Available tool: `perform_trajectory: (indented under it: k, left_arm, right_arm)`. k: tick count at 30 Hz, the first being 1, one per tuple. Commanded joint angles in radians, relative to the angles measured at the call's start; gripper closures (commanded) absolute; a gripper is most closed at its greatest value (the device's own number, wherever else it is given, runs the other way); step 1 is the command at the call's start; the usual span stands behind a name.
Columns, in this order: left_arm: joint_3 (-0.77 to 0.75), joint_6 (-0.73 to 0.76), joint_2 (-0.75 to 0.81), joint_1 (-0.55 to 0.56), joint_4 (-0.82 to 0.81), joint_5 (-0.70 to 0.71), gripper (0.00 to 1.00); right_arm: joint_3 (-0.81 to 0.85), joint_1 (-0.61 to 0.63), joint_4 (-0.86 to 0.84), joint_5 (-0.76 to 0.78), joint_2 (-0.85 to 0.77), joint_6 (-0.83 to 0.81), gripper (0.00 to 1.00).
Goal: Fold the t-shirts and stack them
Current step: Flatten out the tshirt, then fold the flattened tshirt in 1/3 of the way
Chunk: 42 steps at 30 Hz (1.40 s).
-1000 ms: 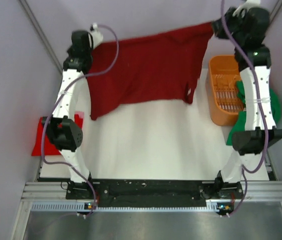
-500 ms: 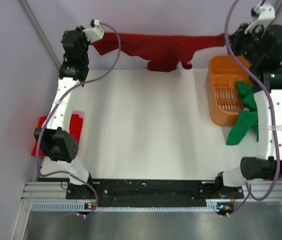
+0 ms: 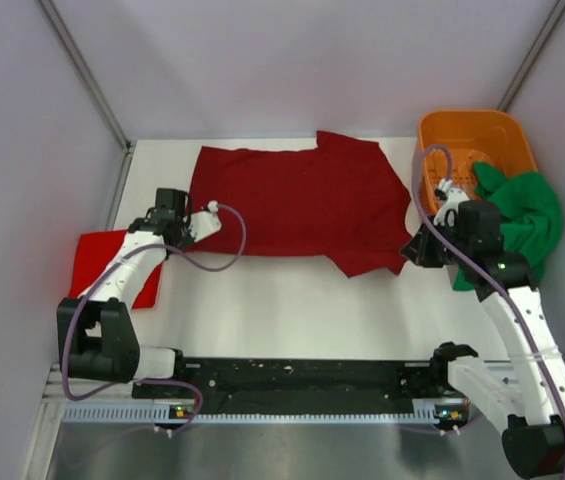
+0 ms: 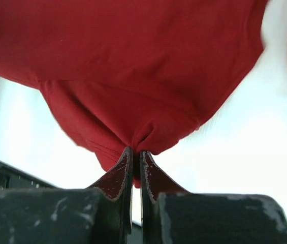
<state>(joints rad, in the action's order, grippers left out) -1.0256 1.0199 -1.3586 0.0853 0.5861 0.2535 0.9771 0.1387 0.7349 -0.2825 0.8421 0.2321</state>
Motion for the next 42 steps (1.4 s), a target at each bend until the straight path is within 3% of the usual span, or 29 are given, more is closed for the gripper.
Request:
perform_trajectory:
  k: [1,8,13,22,26,30,37,42]
  left_arm:
    - [0.171,-0.043,0.067,-0.009,0.098,-0.019,1.0]
    - [0.272,-0.124,0.059,-0.009,-0.009,-0.005,1.0]
    - [0.158,-0.198,-0.036,-0.009,-0.098,-0.005,1.0]
    - [-0.08,-0.248,-0.307,-0.007,-0.117,0.041,1.0]
    - [-0.131,-0.264,-0.358,-0.006,-0.115,0.04,1.0]
    - [-0.156,-0.267,-0.381,-0.001,-0.112,0.033,1.0]
    - [-0.16,-0.279,-0.421,0.011,-0.111,0.059,1.0]
    - [-0.172,-0.313,-0.447,0.013,-0.104,0.073,1.0]
  right_arm:
    - [-0.096,0.007,0.133,-0.001,0.02,0.136,1.0]
    - [-0.143,0.006,0.0,0.029,0.06,0.125,1.0]
    - [-0.111,0.009,-0.153,0.068,0.236,0.075,1.0]
    - [0.027,0.009,-0.347,0.163,0.471,-0.082,1.0]
    - [0.092,0.018,-0.351,0.121,0.58,-0.195,1.0]
    - [0.158,0.045,-0.353,0.212,0.667,-0.298,1.0]
    - [0.222,0.045,-0.351,0.312,0.736,-0.35,1.0]
    - [0.236,0.053,-0.351,0.287,0.77,-0.343,1.0]
